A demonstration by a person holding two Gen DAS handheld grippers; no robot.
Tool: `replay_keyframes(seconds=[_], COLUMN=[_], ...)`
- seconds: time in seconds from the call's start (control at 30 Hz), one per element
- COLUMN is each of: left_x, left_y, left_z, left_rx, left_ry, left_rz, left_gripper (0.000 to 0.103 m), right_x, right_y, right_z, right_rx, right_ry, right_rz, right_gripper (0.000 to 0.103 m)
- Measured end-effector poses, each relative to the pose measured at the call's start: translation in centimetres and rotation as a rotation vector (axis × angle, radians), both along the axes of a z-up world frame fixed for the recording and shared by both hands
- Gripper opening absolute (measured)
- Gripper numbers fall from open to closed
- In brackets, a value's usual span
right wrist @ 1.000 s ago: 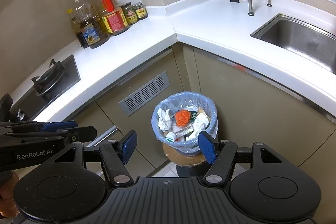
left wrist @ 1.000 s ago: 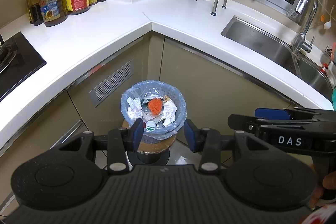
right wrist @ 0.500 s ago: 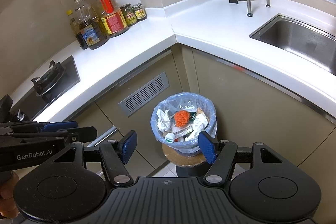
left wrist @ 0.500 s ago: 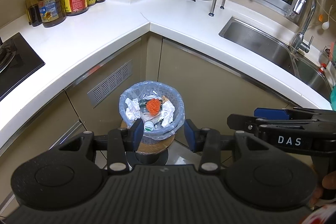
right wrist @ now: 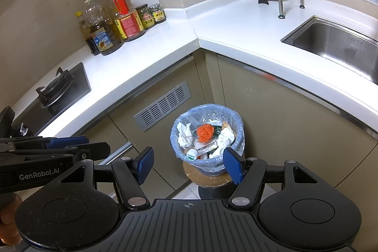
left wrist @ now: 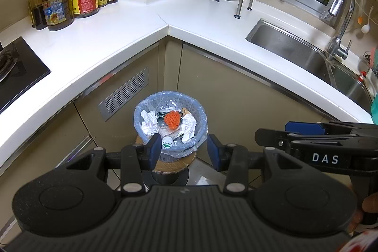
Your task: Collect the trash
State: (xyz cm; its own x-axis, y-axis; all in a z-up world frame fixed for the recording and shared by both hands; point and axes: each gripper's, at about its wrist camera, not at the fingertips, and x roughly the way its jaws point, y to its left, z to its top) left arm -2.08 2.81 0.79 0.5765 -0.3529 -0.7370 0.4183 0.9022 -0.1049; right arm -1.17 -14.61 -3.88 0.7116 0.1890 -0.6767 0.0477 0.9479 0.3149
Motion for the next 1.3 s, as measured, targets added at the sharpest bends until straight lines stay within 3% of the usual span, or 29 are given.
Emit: replay_keyframes(seconds=[1.3], left_x=[-0.18], left_y=[0.39], left_z=[0.24], left_rx=[-0.017], left_ry=[-0.011], left_rz=[-0.009], left_gripper=[0.040], right_x=[-0.09], right_y=[-0.32], right_z=[-0.03], right_rx=[0.000], right_ry=[0.000], right_rz=[0.005], right_gripper=[0.065])
